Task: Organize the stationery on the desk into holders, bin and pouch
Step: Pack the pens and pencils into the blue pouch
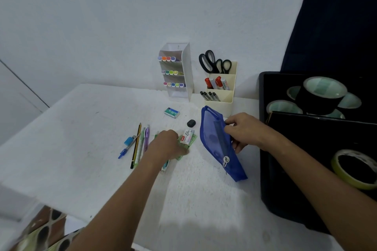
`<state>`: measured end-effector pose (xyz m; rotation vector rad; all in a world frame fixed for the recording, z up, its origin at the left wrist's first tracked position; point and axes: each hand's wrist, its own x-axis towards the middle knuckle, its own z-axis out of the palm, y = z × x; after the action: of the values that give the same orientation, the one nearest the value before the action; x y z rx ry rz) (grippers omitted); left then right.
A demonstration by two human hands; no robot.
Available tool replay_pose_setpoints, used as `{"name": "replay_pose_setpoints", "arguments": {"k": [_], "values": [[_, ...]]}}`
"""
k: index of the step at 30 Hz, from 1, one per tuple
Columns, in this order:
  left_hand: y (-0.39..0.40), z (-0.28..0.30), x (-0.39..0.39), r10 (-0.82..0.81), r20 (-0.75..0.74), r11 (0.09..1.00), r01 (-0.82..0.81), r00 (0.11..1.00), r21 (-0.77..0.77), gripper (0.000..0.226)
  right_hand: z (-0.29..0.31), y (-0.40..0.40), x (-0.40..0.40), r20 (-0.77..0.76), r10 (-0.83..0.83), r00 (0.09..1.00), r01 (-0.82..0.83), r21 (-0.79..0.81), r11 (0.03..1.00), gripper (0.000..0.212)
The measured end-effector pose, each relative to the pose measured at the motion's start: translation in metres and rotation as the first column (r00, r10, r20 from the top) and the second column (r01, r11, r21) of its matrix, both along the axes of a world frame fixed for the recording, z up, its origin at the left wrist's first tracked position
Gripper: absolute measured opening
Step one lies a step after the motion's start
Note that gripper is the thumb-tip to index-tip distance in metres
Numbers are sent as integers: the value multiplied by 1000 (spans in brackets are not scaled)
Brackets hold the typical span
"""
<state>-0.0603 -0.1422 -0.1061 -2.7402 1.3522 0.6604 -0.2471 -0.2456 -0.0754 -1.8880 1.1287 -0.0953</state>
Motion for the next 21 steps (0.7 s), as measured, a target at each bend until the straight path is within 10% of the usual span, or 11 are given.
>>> {"name": "replay_pose_setpoints", "arguments": {"k": [21], "values": [[25, 16, -27, -134, 350, 987, 156, 927, -35, 24, -2, 0, 0, 5, 12, 1000, -12, -3, 1000, 31]]}}
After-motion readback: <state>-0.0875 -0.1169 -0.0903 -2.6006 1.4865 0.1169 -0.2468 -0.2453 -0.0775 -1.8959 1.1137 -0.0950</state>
